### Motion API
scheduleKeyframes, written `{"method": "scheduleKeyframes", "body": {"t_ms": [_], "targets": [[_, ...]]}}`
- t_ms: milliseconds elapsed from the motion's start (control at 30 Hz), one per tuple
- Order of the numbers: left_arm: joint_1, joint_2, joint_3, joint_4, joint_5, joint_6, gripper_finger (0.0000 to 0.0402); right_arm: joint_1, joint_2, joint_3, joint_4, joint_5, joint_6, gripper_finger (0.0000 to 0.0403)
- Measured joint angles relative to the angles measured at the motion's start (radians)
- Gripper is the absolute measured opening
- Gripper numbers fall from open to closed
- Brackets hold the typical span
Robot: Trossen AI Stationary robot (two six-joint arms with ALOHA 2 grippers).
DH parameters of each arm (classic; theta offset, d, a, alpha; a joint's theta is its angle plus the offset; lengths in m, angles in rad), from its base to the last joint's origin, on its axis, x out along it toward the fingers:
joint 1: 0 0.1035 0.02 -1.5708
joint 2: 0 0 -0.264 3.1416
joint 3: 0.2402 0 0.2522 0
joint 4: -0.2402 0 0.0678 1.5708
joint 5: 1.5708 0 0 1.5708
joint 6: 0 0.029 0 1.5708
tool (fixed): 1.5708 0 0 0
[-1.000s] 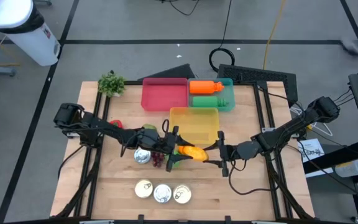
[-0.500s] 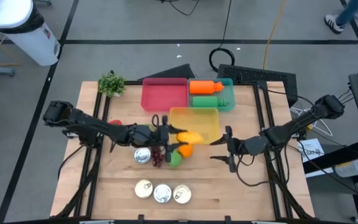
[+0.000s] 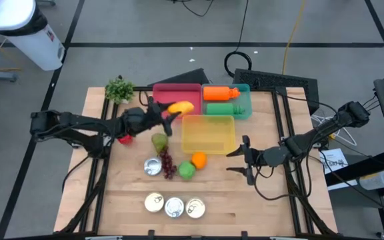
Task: Pick & Place Food Item
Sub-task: Put the yellow mango into the red bin, then put the red bell pepper into the red bin
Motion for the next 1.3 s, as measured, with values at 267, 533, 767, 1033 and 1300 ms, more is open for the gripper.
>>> {"method": "scheduleKeyframes", "body": {"t_ms": [267,533,767,1033,1300], "targets": [[0.159,0.116,-0.039,0.013,-0.018,-0.069,0.0196,-0.005,0.0,0.0,0.025,0.0,-0.025,0.0215],[0.236,0.184,-0.039,0.008,-0.045,-0.076,0.0194,-0.005,0.0,-0.03,0.058,0.0,-0.024,0.0213],[0.238,0.195,-0.039,-0.012,-0.16,-0.195,0.0276,-0.015,0.001,-0.099,0.19,0.001,-0.029,0.0212],[0.228,0.195,-0.039,-0.024,-0.133,-0.175,0.0361,-0.018,0.0,-0.102,0.213,-0.002,-0.044,0.0212],[0.149,0.08,-0.037,-0.064,-0.025,-0.159,0.0386,-0.018,0.0,-0.102,0.212,-0.003,-0.044,0.0211]]}}
